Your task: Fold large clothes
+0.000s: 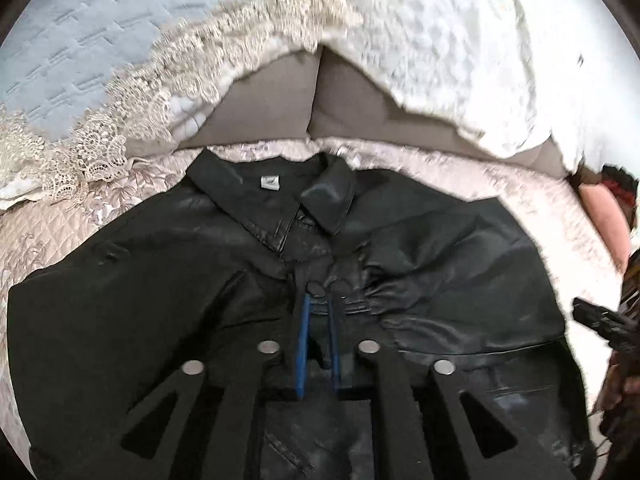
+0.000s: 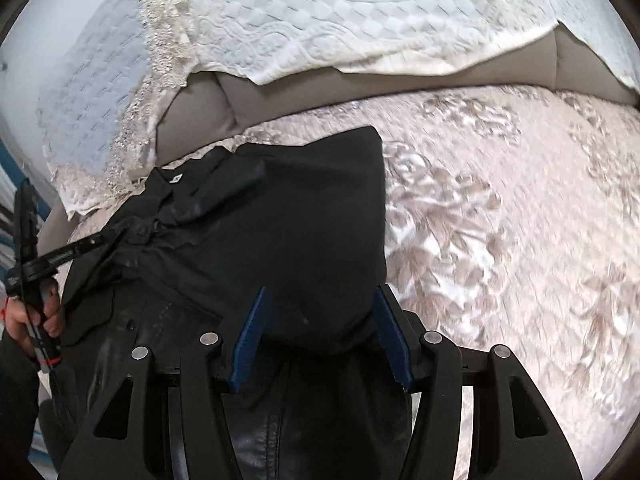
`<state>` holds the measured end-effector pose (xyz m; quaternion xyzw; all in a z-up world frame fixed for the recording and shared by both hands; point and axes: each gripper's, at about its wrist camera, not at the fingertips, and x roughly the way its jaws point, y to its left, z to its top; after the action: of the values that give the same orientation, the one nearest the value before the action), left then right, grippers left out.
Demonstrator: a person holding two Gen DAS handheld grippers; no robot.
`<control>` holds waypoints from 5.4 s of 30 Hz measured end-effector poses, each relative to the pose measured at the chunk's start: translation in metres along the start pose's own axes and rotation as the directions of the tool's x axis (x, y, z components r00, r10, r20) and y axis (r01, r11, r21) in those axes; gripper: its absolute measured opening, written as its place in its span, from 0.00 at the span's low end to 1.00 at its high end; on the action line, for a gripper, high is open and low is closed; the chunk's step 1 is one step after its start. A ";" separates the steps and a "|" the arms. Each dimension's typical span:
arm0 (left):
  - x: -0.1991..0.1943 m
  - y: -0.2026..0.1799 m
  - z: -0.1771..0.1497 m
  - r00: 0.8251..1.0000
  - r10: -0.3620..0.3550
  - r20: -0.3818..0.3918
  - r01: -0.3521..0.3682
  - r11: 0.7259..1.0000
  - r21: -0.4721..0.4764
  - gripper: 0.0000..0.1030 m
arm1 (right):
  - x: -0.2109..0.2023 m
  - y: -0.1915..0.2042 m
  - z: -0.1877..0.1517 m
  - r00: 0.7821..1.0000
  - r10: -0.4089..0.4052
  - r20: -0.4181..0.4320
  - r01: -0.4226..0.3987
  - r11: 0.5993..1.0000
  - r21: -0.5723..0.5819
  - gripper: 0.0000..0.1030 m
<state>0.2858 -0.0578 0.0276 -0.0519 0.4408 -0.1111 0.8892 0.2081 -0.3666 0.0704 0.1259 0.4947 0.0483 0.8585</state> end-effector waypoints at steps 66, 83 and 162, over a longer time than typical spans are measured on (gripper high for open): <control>-0.165 0.094 -0.225 0.973 0.224 -0.051 -0.230 0.949 -0.216 0.56 | -0.078 0.105 -0.165 0.989 -0.138 -0.052 0.127 0.975 -0.182 0.48; -0.163 0.153 -0.238 0.966 0.231 -0.113 -0.257 0.894 -0.368 0.65 | -0.081 0.017 -0.142 0.992 -0.116 -0.058 0.117 0.993 0.020 0.57; -0.218 0.189 -0.109 0.932 -0.130 0.337 0.282 0.847 -0.451 0.07 | -0.079 0.002 -0.014 0.907 0.386 0.166 -0.416 0.882 0.222 0.06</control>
<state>0.1003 0.1787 0.0940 -0.3400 0.3091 -0.0820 0.8844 0.1560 -0.3788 0.1306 0.3364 0.4087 0.1540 0.8343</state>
